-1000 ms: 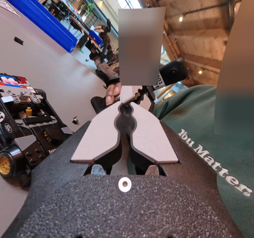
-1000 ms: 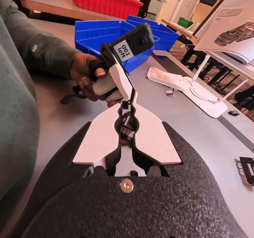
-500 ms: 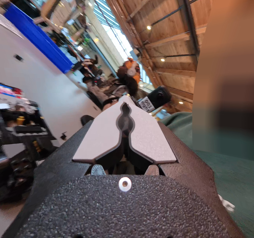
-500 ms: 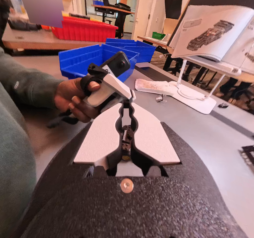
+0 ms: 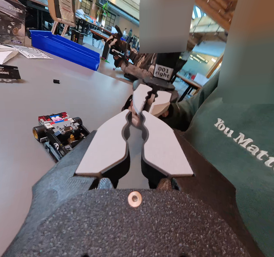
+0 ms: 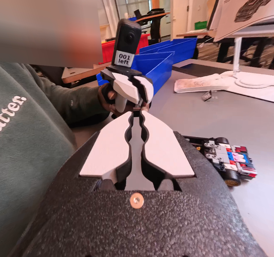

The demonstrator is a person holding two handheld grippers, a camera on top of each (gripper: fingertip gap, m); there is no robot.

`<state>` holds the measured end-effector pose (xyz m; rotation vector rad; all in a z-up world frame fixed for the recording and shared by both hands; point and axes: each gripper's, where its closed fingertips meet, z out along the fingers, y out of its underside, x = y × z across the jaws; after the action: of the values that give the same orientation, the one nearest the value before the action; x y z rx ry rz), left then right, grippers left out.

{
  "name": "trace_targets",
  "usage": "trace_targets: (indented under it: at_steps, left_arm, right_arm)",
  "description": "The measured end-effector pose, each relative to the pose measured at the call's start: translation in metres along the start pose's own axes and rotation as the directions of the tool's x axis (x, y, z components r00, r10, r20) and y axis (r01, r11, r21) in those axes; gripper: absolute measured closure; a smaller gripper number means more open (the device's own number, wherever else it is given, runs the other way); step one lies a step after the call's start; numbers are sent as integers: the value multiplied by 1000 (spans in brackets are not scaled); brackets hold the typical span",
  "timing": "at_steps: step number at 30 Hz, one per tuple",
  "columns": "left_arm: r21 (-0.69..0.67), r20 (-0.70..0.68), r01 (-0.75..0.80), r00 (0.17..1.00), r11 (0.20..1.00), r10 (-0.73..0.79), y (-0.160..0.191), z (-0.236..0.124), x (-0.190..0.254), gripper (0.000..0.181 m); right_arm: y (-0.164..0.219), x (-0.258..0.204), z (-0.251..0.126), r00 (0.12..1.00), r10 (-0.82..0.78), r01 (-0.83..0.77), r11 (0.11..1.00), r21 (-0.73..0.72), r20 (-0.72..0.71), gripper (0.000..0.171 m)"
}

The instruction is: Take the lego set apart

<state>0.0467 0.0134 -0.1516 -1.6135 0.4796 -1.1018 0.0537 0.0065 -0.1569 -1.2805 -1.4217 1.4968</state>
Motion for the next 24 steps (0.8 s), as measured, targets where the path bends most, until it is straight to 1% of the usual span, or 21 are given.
trace_targets:
  at_steps: [3, 5, 7, 11, 13, 16, 19, 20, 21, 22, 23, 24]
  left_arm:
    - [-49, -17, -53, 998, 997, 52, 5, 2, 7, 170]
    - [-77, 4, -88, 996, 993, 89, 9, 4, 6, 174]
    - [-96, -4, -110, 994, 989, 110, 11, 5, 9, 178]
    - [-136, 7, -178, 983, 974, 181, 13, 4, 11, 179]
    - [-153, 59, -230, 969, 961, 241, 12, 4, 7, 179]
    - [-145, 181, -313, 924, 939, 336, 4, 5, -1, 179]
    - [-151, 279, -340, 886, 928, 370, 0, 5, -10, 179]
    - [-162, 325, -346, 866, 924, 381, -1, 4, -16, 179]
    - [-200, 409, -369, 810, 907, 420, -2, -4, -31, 179]
    - [-191, 449, -353, 799, 916, 401, -6, -13, -40, 180]
    - [-145, 426, -315, 835, 938, 347, -10, -17, -37, 179]
    - [-147, 421, -329, 833, 933, 360, -13, -18, -35, 179]
  right_arm:
    - [1, -2, 0, 998, 30, -29, 999, -29, 54, 164]
    - [2, -4, 2, 996, 26, -22, 998, -57, 83, 164]
    - [5, -6, 3, 994, 18, -9, 996, -86, 104, 164]
    - [5, -9, 3, 989, 35, -20, 994, -105, 142, 164]
    - [6, -5, 3, 993, 34, -22, 994, -103, 116, 164]
    - [-1, 5, 4, 996, 82, -80, 996, -48, 44, 164]
    - [-3, 15, 4, 993, 97, -96, 995, 14, -65, 164]
    - [-2, 17, 4, 989, 119, -116, 993, 37, -84, 164]
    - [-2, 16, 3, 986, 142, -137, 989, 60, -86, 164]
    - [0, 18, 1, 982, 154, -147, 986, 76, -113, 164]
    - [3, 22, -3, 976, 151, -139, 987, 80, -157, 164]
    - [7, 26, -6, 970, 157, -144, 986, 79, -184, 164]
